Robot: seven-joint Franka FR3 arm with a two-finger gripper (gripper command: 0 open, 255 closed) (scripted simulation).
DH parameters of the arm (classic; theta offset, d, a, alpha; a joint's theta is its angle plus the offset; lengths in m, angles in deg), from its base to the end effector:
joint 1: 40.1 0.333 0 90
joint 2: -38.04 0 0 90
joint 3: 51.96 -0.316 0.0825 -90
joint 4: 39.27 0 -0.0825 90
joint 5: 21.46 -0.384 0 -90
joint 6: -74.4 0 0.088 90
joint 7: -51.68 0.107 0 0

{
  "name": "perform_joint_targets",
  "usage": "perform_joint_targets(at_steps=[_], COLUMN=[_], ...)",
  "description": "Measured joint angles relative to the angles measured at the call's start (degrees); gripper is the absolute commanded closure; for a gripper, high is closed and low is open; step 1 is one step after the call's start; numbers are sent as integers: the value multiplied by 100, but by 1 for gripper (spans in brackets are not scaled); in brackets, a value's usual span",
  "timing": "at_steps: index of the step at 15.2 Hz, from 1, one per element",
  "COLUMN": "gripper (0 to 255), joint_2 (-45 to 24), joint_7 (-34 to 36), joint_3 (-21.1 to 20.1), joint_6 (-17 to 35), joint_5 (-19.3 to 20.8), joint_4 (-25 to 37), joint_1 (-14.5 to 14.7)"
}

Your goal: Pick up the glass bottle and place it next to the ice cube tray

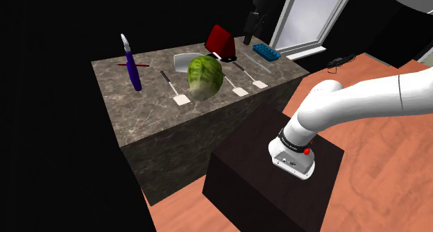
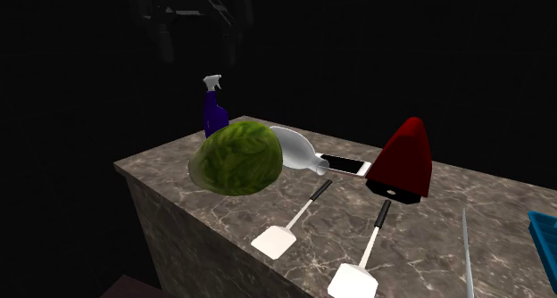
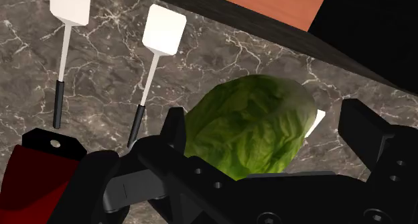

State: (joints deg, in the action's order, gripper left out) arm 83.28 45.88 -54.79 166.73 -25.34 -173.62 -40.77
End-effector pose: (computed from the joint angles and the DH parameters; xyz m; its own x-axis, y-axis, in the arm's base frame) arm 0.3100 0.0235 0.6003 0.9907 0.1231 0.0585 0.1248 -0.9918 -0.0269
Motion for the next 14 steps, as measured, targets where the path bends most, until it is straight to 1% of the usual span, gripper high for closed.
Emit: perform_joint_targets(at_steps=[2, 7, 11, 14], gripper=[0, 0, 0, 0], joint_2=[-26, -392, -955, -1469], joint_7=[-110, -1100, -2034, -2694], joint_3=[67, 602, 1109, 1425], joint_6=[91, 919, 1706, 2209], joint_5=[27, 180, 237, 160], joint_4=[-57, -419, -565, -513], joint_1=[3, 87, 183, 322])
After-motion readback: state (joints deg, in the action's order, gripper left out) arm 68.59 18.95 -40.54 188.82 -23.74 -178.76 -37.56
